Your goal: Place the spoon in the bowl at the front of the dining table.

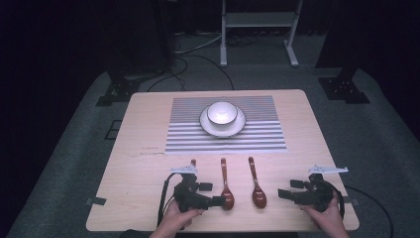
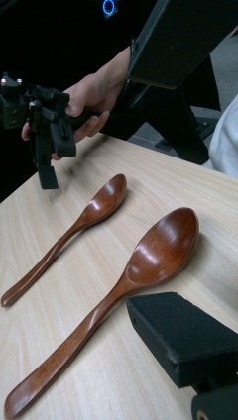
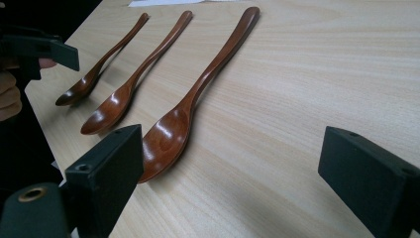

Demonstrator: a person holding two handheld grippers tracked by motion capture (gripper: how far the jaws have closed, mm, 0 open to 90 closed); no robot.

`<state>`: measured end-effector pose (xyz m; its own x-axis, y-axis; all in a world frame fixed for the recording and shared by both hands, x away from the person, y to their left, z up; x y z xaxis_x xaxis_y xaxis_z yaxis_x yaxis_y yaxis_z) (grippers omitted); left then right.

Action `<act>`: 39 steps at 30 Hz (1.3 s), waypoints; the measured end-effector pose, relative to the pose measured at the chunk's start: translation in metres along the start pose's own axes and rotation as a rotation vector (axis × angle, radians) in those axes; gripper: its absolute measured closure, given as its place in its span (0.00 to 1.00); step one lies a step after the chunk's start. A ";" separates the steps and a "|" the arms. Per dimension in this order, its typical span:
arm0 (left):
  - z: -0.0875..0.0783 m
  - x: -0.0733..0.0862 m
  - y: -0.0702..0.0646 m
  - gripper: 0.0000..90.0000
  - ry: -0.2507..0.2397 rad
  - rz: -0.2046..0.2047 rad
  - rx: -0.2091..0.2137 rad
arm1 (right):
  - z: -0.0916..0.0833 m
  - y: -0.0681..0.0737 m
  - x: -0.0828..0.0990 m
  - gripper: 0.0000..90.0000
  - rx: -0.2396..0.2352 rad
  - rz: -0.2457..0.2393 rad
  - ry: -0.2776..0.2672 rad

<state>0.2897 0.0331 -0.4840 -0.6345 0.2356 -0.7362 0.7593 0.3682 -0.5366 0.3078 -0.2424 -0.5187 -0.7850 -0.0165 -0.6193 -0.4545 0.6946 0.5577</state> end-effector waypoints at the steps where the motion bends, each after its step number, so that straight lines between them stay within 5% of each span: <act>1: 0.003 0.001 -0.002 0.00 0.009 0.002 0.006 | 0.000 0.000 0.000 0.10 -0.001 0.001 0.000; 39: 0.042 0.027 -0.029 0.00 0.184 0.043 0.109 | -0.001 0.005 -0.001 0.10 -0.009 -0.002 -0.001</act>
<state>0.2569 -0.0093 -0.5053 -0.6091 0.4129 -0.6771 0.7912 0.2569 -0.5550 0.3060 -0.2395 -0.5152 -0.7833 -0.0171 -0.6214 -0.4600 0.6883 0.5609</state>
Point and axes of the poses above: each handheld gripper's, and its own axes: z roughly forward along the jaws, x roughly out of its underside, y roughly to its left, the point moved 8 cm from there along z, roughly forward along the jaws, and after that the axes turned 6 degrees about z, right-handed, at the moved point
